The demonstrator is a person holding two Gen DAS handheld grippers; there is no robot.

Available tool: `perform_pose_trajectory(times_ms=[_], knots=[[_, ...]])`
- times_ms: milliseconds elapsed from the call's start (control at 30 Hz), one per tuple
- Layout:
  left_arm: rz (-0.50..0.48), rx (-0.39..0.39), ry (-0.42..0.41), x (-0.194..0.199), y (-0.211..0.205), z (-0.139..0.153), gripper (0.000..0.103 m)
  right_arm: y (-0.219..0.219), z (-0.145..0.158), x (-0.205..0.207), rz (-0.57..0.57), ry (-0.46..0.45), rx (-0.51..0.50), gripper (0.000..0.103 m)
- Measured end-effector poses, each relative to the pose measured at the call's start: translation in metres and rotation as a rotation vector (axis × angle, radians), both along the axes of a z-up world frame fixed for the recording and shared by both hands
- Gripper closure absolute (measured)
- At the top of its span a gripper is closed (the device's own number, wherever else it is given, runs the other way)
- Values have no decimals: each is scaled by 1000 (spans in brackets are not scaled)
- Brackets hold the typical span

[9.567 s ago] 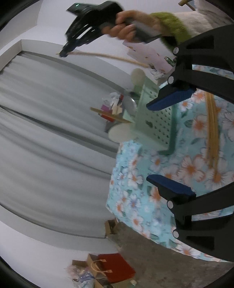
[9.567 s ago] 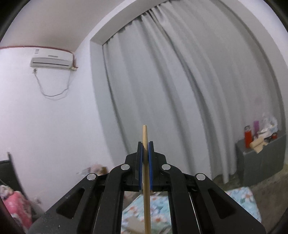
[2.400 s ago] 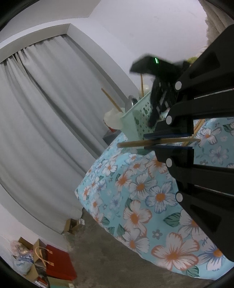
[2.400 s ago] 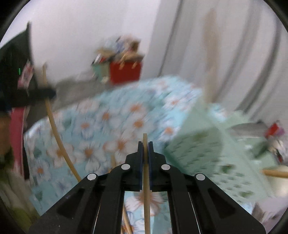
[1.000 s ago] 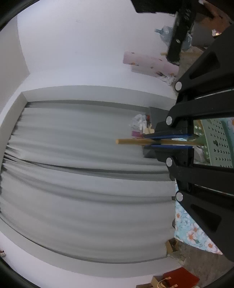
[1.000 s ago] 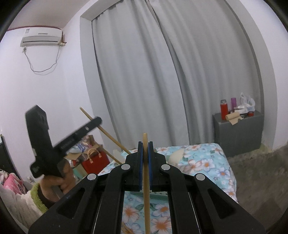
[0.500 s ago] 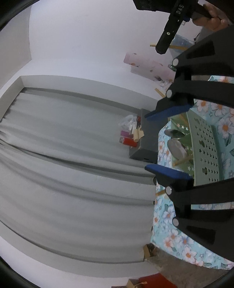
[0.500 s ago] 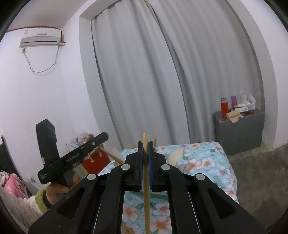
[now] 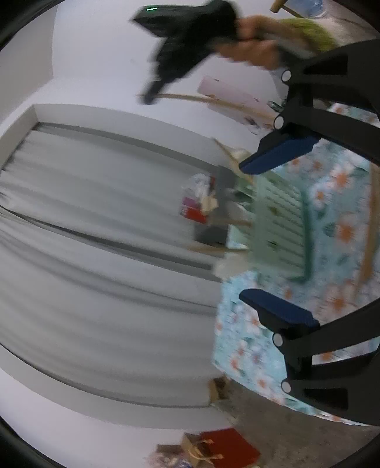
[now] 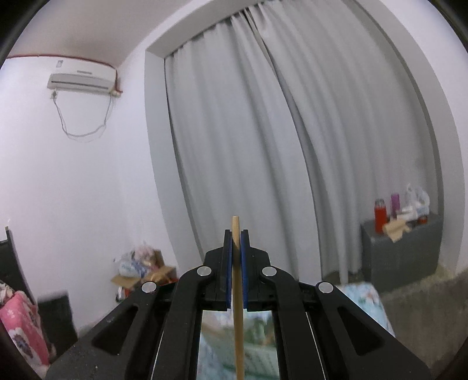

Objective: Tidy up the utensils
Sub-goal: 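Lower the chopstick into the green holder and open the left tool, then lower the held chopstick into the green holder and open the right tool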

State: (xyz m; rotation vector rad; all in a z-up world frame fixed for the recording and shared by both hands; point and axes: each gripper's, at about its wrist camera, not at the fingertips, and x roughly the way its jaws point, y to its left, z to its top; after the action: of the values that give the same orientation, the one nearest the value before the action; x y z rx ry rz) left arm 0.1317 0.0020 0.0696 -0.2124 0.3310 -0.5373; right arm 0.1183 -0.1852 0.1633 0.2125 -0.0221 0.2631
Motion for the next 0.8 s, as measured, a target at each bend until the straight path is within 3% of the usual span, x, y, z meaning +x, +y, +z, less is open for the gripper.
perform_pose_trajectory(times_ms=[233, 433, 800], knots=[[12, 3, 116, -12, 18, -37, 21, 12, 22, 36, -82, -71, 0, 100], [36, -8, 132, -29, 33, -44, 20, 21, 14, 62, -207, -94, -7, 100], [58, -33, 148, -20, 52, -50, 20, 39, -10, 86, -304, -94, -39, 99]])
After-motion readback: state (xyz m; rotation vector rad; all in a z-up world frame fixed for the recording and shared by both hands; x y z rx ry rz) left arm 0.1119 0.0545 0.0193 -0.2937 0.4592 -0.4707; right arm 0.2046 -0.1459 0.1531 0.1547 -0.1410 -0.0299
